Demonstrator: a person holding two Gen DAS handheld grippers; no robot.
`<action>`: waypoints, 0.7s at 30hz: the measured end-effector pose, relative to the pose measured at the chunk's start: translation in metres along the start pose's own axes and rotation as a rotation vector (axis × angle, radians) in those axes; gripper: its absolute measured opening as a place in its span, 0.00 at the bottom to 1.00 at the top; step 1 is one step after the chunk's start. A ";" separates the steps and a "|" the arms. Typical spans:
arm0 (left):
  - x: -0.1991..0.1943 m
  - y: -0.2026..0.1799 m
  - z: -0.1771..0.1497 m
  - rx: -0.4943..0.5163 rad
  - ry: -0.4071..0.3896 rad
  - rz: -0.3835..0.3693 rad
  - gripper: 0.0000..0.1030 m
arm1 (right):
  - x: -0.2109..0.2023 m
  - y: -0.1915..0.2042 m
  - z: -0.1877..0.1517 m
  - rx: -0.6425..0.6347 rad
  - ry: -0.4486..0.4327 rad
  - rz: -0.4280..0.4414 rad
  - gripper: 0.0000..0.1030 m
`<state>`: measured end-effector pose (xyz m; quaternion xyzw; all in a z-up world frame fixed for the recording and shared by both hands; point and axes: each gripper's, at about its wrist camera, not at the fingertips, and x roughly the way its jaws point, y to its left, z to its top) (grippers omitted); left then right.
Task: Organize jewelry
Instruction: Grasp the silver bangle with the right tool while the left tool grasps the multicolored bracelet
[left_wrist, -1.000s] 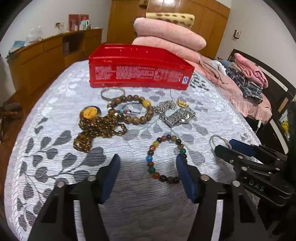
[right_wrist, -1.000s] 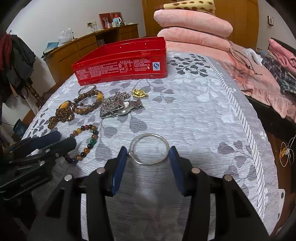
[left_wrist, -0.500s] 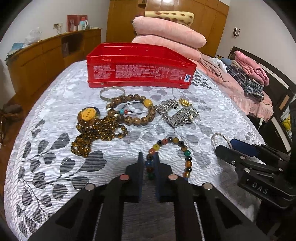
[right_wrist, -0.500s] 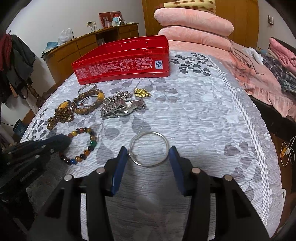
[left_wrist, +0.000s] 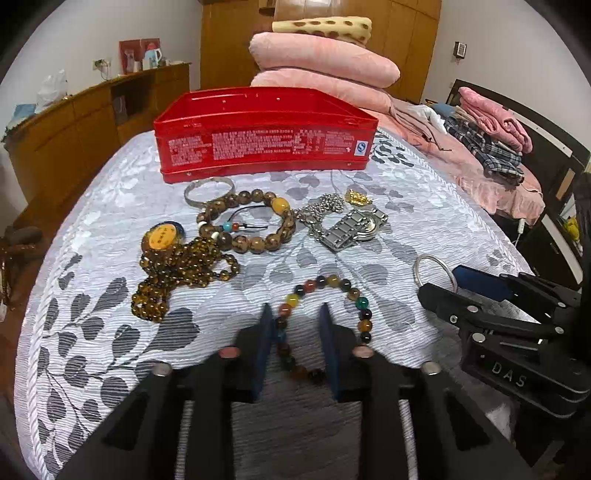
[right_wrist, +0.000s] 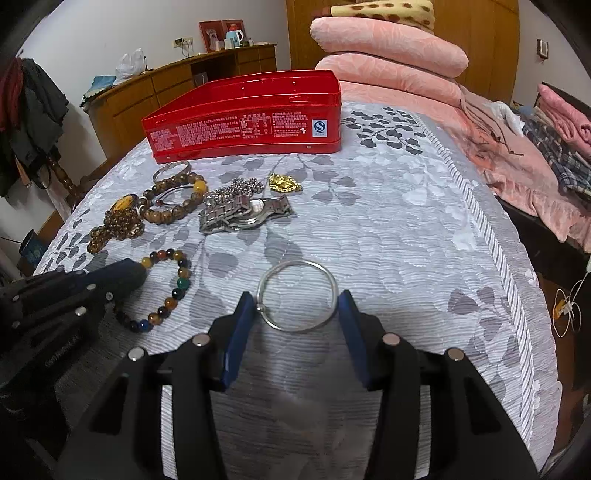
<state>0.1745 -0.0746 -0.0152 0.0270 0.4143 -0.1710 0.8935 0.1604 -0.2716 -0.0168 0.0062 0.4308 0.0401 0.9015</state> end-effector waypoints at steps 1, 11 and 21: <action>0.000 0.003 0.000 -0.011 -0.001 -0.001 0.09 | -0.001 0.000 0.000 0.005 -0.001 0.003 0.44; -0.028 0.015 0.006 -0.063 -0.090 -0.040 0.08 | -0.022 0.005 0.012 -0.007 -0.068 0.032 0.44; -0.046 0.017 0.037 -0.056 -0.181 -0.036 0.08 | -0.032 0.012 0.053 -0.032 -0.153 0.048 0.44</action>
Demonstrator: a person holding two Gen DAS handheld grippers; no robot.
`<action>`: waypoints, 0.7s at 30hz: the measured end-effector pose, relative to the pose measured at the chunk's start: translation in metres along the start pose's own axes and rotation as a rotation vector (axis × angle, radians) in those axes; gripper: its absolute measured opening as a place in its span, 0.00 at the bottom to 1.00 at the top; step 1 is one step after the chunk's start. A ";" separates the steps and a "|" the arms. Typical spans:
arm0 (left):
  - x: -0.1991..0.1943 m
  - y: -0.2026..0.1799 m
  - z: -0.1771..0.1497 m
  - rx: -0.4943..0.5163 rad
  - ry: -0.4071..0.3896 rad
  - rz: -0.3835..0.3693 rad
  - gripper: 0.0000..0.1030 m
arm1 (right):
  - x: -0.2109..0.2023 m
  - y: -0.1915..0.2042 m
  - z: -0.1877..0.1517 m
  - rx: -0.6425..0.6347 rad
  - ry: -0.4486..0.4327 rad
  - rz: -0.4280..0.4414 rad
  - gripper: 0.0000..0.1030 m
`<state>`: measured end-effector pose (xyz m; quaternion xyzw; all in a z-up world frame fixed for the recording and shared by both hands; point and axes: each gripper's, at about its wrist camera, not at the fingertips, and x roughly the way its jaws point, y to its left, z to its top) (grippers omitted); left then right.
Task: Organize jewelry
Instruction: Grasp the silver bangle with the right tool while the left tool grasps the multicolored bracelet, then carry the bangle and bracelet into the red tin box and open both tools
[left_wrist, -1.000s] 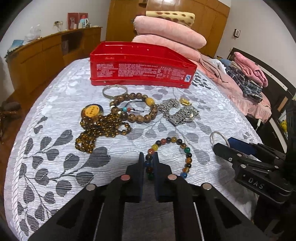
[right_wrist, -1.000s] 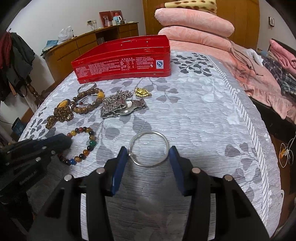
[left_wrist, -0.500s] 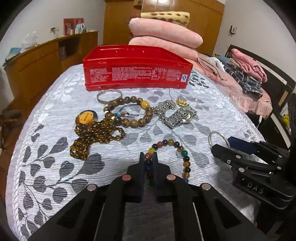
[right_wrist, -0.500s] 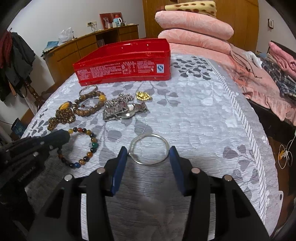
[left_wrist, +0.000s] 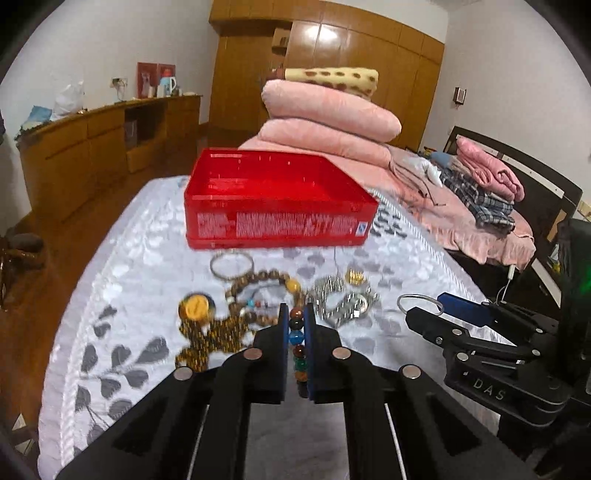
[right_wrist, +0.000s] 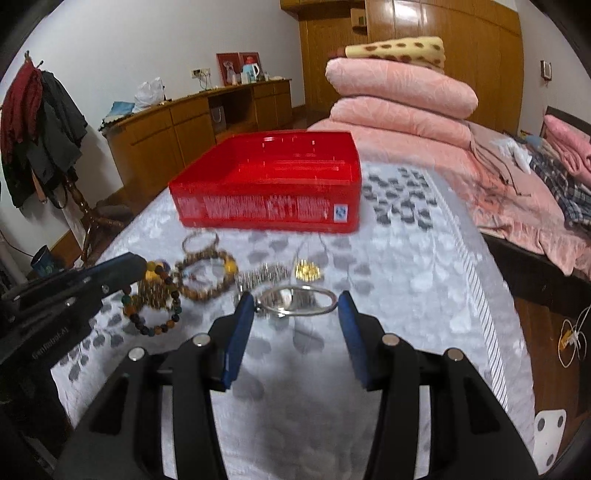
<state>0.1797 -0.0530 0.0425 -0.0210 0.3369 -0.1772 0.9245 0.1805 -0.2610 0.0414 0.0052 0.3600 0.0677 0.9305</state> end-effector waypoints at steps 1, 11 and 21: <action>0.001 0.000 0.004 0.002 -0.008 0.002 0.08 | 0.000 0.000 0.004 -0.001 -0.007 0.000 0.44; 0.012 0.006 0.033 -0.013 -0.038 -0.008 0.08 | 0.014 -0.002 0.019 0.001 -0.007 0.011 0.44; 0.022 0.012 0.034 -0.021 -0.026 -0.012 0.08 | 0.018 -0.005 0.031 0.003 -0.033 0.033 0.44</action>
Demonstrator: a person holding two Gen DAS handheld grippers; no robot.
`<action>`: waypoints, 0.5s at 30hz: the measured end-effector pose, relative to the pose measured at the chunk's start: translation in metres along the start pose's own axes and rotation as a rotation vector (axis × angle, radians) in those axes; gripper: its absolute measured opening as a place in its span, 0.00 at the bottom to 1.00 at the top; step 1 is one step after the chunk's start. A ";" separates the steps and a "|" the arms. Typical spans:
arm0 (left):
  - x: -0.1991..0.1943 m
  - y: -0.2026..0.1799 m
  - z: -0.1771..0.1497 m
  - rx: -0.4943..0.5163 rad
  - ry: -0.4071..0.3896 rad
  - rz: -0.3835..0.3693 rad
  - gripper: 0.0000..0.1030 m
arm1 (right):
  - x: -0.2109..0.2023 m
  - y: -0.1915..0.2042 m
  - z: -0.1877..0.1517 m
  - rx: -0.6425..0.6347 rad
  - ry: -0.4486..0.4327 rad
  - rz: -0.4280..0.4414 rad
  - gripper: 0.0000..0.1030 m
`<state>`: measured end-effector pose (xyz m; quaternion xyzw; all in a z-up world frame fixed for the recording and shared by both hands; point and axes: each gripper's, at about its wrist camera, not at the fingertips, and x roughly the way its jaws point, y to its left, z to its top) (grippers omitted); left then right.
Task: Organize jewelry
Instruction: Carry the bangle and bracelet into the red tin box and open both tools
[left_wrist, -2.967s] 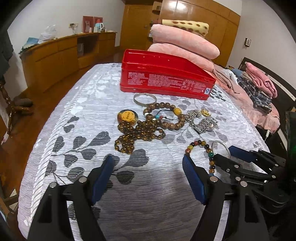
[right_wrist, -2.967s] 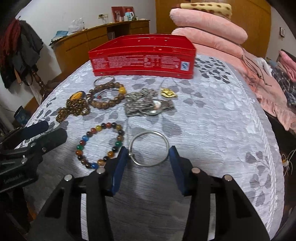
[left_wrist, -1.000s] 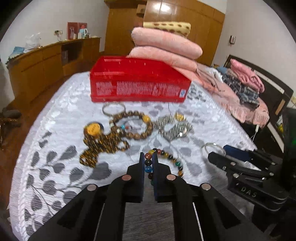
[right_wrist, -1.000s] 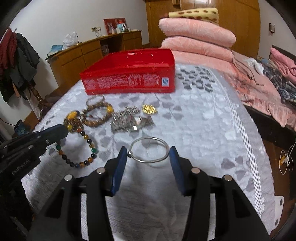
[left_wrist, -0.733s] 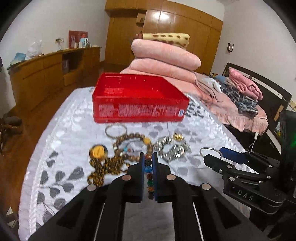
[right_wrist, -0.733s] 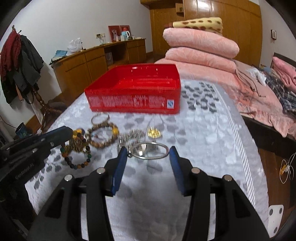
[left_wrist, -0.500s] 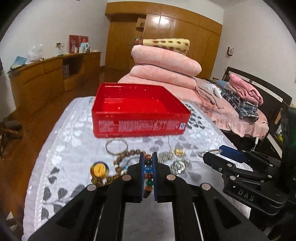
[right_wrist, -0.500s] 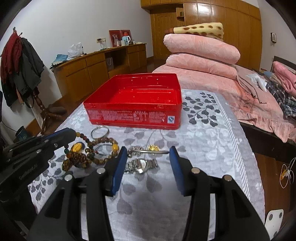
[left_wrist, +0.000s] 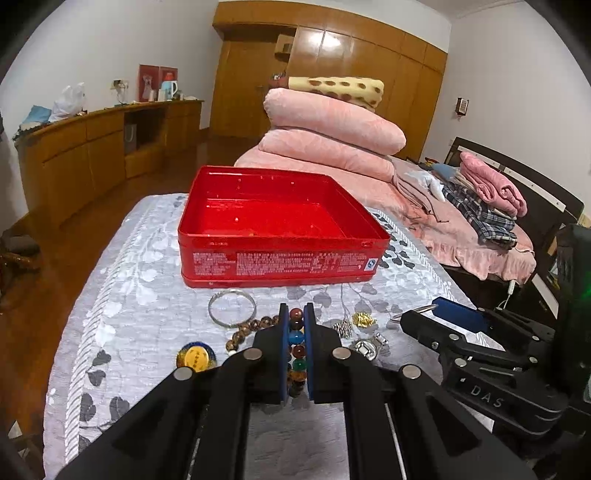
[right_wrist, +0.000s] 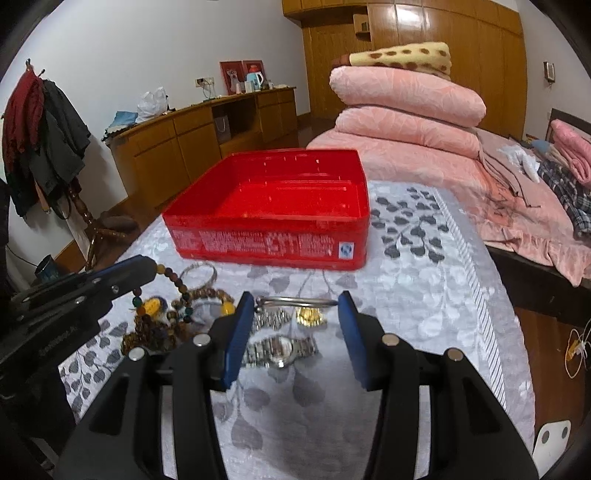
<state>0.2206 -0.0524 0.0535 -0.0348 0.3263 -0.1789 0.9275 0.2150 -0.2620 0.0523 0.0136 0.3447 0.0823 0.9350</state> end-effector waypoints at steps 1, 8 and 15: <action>0.000 0.000 0.003 0.001 -0.004 -0.001 0.08 | 0.000 0.000 0.004 -0.004 -0.009 0.004 0.44; -0.003 -0.001 0.036 0.011 -0.073 -0.008 0.08 | -0.002 0.000 0.050 -0.033 -0.093 0.019 0.44; 0.009 0.004 0.089 0.021 -0.141 -0.009 0.08 | 0.034 -0.008 0.094 -0.028 -0.106 0.044 0.44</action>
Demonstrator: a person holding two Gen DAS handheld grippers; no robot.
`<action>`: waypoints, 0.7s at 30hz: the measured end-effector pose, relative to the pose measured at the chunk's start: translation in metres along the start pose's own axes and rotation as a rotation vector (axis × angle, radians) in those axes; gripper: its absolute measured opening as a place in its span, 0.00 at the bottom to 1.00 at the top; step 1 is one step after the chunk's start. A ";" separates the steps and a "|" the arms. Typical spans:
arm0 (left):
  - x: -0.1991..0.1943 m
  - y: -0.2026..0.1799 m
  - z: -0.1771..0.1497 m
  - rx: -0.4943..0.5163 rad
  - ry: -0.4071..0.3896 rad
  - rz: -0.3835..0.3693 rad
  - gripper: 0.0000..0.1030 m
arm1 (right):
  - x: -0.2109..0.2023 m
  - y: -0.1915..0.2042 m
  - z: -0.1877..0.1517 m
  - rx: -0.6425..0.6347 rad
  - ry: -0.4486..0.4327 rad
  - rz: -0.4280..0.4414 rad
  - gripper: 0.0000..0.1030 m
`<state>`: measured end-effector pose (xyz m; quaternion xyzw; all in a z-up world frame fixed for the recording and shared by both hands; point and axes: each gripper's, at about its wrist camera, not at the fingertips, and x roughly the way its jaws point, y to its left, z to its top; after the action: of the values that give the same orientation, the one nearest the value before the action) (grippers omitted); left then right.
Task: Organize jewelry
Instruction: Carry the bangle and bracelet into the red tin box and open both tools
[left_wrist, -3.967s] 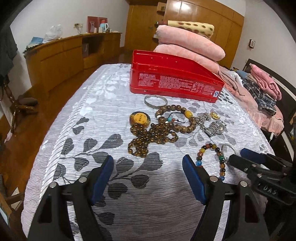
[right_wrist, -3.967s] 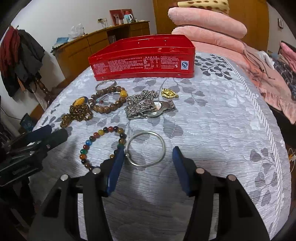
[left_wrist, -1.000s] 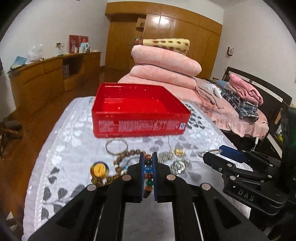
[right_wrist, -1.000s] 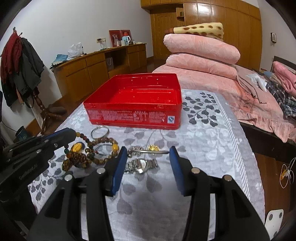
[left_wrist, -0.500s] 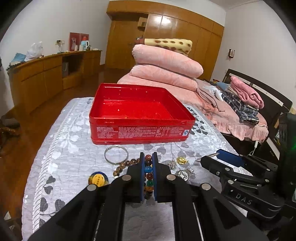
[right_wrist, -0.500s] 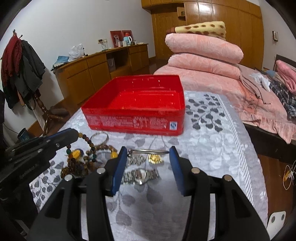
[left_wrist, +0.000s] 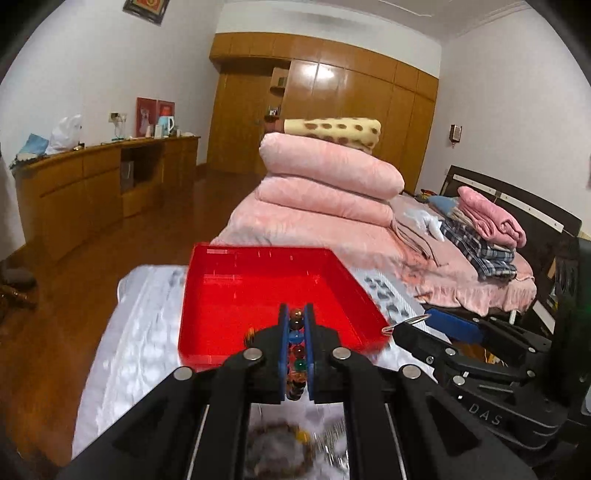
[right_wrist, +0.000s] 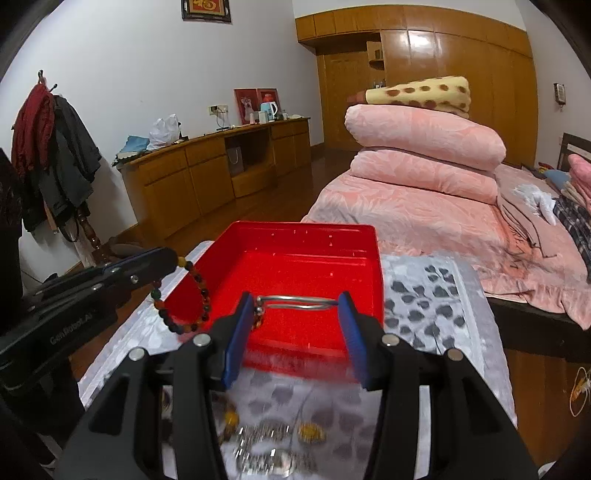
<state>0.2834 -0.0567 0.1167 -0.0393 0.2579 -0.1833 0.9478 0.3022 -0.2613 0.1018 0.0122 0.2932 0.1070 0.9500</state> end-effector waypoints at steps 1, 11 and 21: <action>0.008 0.003 0.006 -0.007 0.003 -0.002 0.08 | 0.008 -0.002 0.003 0.005 0.005 0.005 0.44; 0.088 0.036 0.010 -0.059 0.096 0.051 0.08 | 0.054 -0.015 0.003 0.047 0.037 -0.032 0.59; 0.089 0.037 -0.002 -0.027 0.097 0.089 0.43 | 0.043 -0.019 -0.003 0.046 0.021 -0.058 0.69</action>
<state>0.3660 -0.0556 0.0665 -0.0315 0.3075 -0.1394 0.9407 0.3383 -0.2714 0.0737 0.0246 0.3056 0.0729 0.9490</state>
